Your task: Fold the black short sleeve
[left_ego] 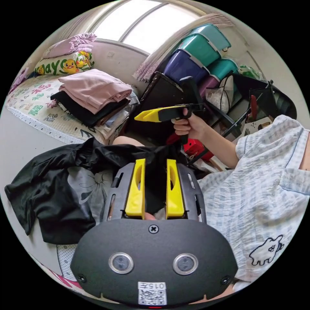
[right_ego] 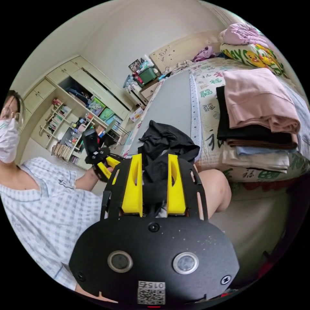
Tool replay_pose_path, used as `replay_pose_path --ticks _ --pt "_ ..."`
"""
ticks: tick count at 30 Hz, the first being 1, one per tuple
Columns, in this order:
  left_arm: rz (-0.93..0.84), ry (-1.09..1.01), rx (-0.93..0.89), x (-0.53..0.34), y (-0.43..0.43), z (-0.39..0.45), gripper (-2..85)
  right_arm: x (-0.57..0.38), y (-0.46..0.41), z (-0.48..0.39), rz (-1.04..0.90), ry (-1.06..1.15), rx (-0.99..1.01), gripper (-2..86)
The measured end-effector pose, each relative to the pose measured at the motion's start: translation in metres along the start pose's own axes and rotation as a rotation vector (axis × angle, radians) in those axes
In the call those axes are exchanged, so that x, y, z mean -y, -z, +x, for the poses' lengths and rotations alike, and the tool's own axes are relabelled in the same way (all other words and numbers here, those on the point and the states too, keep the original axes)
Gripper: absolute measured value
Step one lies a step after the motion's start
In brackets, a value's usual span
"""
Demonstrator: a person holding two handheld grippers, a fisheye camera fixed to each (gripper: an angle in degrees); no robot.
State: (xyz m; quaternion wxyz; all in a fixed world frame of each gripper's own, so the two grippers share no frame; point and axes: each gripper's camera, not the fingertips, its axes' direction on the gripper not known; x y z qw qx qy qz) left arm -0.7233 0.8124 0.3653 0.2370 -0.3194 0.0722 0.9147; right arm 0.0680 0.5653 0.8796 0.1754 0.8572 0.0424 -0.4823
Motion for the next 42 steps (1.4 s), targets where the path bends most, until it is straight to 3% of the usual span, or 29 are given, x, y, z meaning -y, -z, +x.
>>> replay_pose_path --ticks 2,7,13,19,22,30,33,37,42 --pt "0.021 -0.005 -0.014 0.001 0.003 -0.006 9.9 0.023 -0.036 0.004 -0.088 0.032 -0.028 13.1" --pt "0.067 0.124 0.313 0.0 0.034 -0.069 10.3 0.047 -0.112 0.027 -0.344 0.063 -0.298 13.6" --pt "-0.073 0.201 0.379 0.033 0.001 -0.141 14.0 0.037 -0.101 0.071 -0.253 -0.108 -0.046 5.3" --pt "-0.235 0.171 0.633 0.055 -0.054 -0.147 10.0 0.02 -0.067 0.093 -0.178 -0.164 -0.108 0.2" --pt "-0.176 0.242 0.608 0.052 -0.043 -0.147 4.5 0.017 -0.054 0.098 -0.133 -0.141 -0.116 0.0" --pt "0.124 0.381 0.49 0.018 0.024 -0.129 1.5 0.022 -0.042 0.11 -0.051 -0.082 -0.112 4.4" --pt "0.147 0.381 0.483 0.008 0.03 -0.118 1.4 0.035 -0.058 0.122 -0.111 -0.074 -0.03 12.3" --pt "0.15 0.37 0.495 -0.01 0.03 -0.102 1.3 0.039 -0.09 0.125 -0.275 -0.059 -0.047 11.7" --pt "0.18 0.382 0.526 -0.038 0.039 -0.081 1.3 0.025 -0.063 0.127 -0.177 -0.123 -0.013 11.4"
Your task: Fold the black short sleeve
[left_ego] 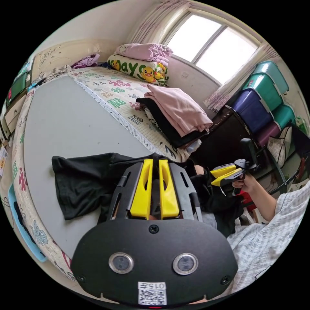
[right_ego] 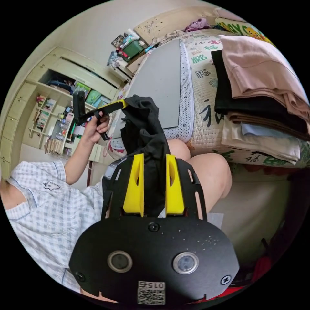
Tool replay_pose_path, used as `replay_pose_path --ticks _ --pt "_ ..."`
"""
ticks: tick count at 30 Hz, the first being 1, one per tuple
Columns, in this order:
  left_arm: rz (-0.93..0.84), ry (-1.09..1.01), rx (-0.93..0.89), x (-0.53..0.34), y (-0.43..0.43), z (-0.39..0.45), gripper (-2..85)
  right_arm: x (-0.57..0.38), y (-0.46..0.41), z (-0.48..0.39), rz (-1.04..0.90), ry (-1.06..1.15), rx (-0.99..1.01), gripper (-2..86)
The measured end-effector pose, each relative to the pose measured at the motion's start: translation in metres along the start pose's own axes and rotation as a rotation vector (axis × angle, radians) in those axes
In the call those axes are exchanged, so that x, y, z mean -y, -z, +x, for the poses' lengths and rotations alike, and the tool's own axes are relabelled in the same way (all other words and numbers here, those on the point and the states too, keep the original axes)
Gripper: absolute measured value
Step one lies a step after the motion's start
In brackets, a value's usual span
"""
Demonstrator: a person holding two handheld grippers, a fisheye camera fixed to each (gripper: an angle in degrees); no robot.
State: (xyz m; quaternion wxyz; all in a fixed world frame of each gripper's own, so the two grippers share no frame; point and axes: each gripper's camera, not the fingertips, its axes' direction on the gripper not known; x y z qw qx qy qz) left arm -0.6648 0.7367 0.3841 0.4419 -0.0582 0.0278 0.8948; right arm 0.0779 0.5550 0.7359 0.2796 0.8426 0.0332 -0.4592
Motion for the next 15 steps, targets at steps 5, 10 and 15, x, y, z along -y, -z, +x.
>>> replay_pose_path --ticks 5,10,15 --pt "0.049 0.013 -0.057 -0.026 0.013 0.008 1.3 0.009 0.02 -0.014 0.042 0.039 -0.077 13.7" --pt "0.077 0.019 -0.055 -0.052 0.027 0.013 1.3 0.023 -0.02 -0.028 -0.21 0.178 -0.152 13.7" --pt "0.118 0.074 -0.056 -0.088 0.042 0.008 1.1 -0.014 -0.003 -0.022 -0.228 0.167 -0.053 7.8"
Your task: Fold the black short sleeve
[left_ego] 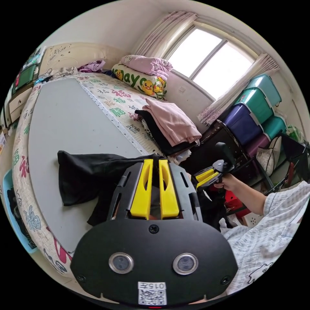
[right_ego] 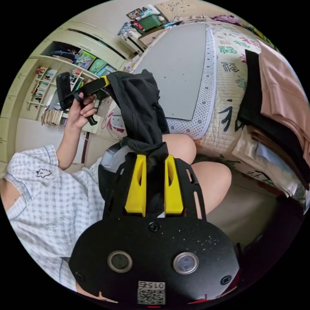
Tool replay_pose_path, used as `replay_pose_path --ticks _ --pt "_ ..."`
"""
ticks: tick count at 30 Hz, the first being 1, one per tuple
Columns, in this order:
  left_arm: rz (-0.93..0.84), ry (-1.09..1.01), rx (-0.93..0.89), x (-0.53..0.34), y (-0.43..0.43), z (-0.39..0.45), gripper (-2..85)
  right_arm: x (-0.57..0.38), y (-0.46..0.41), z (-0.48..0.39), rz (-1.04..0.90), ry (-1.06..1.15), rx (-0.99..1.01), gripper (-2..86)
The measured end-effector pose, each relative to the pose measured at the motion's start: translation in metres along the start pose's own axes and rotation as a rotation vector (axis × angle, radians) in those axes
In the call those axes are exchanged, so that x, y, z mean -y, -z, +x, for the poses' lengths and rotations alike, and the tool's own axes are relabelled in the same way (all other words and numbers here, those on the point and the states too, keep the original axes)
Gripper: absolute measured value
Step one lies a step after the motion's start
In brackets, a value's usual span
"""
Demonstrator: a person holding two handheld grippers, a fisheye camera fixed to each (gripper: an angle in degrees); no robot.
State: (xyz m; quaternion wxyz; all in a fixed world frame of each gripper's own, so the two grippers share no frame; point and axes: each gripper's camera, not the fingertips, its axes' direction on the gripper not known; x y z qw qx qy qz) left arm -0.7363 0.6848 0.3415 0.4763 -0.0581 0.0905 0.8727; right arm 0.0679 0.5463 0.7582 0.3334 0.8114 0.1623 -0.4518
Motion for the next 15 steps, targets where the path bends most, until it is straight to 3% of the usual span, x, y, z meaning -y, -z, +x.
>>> replay_pose_path --ticks 10,15 --pt "0.343 0.107 -0.037 -0.063 0.062 0.022 0.5 -0.126 0.123 -0.01 0.527 -0.175 0.107 3.4" --pt "0.619 0.095 -0.023 -0.085 0.121 0.062 0.2 -0.155 0.171 -0.068 0.695 -0.063 0.006 1.8"
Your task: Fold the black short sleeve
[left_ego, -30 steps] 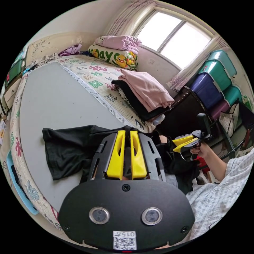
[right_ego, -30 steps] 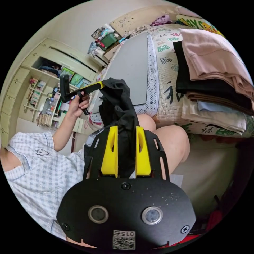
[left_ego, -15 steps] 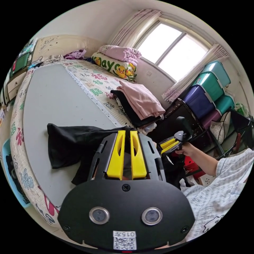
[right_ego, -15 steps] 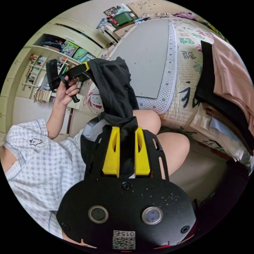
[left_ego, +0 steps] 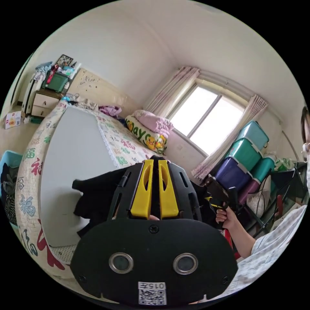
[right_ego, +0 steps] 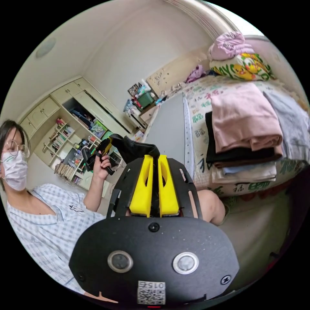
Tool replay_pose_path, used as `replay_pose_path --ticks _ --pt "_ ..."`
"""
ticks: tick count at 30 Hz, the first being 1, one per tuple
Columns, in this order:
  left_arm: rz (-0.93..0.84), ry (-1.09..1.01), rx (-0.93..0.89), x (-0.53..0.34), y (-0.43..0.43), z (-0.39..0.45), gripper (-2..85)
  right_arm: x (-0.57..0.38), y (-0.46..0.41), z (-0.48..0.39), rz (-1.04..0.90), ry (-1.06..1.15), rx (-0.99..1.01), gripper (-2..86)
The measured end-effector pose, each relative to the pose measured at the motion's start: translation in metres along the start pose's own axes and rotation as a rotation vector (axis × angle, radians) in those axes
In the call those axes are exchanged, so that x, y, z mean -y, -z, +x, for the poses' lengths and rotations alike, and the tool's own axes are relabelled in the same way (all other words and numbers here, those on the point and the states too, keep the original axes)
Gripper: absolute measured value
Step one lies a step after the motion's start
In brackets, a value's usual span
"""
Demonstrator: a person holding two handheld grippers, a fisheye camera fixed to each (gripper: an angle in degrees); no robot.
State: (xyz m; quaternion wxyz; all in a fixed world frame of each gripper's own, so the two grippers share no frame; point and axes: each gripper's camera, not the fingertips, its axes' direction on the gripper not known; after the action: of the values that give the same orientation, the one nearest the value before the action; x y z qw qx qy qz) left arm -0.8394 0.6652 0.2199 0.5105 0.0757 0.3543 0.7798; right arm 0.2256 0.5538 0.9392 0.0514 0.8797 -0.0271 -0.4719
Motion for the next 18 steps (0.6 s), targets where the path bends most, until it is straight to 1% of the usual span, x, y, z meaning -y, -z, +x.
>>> replay_pose_path --ticks 1,2,4,5,7,8,10,13,18 --pt "0.074 -0.022 0.0 0.004 0.017 0.015 0.1 0.002 0.012 -0.02 0.047 0.04 -0.027 1.6" --pt "0.112 -0.035 0.003 0.006 0.025 0.023 0.1 0.003 0.019 -0.03 0.074 0.06 -0.035 1.5" --pt "0.282 -0.094 0.001 0.015 0.063 0.056 -0.1 0.006 0.051 -0.071 0.224 0.129 -0.033 1.2" --pt "0.326 -0.111 -0.009 0.017 0.073 0.065 -0.1 0.006 0.06 -0.082 0.265 0.146 -0.029 1.2" --pt "0.482 -0.195 -0.054 0.027 0.112 0.1 -0.2 0.005 0.097 -0.124 0.44 0.211 -0.006 1.1" --pt "0.516 -0.218 -0.062 0.029 0.121 0.11 -0.3 0.004 0.106 -0.134 0.484 0.226 0.002 1.1" --pt "0.628 -0.301 -0.082 0.039 0.154 0.145 -0.3 -0.002 0.142 -0.173 0.65 0.282 0.043 1.0" --pt "0.764 -0.375 -0.106 0.047 0.191 0.182 -0.4 -0.012 0.179 -0.216 0.824 0.353 0.078 1.0" --pt "0.934 -0.461 -0.108 0.056 0.24 0.231 -0.4 -0.03 0.221 -0.267 1.02 0.425 0.145 0.9"
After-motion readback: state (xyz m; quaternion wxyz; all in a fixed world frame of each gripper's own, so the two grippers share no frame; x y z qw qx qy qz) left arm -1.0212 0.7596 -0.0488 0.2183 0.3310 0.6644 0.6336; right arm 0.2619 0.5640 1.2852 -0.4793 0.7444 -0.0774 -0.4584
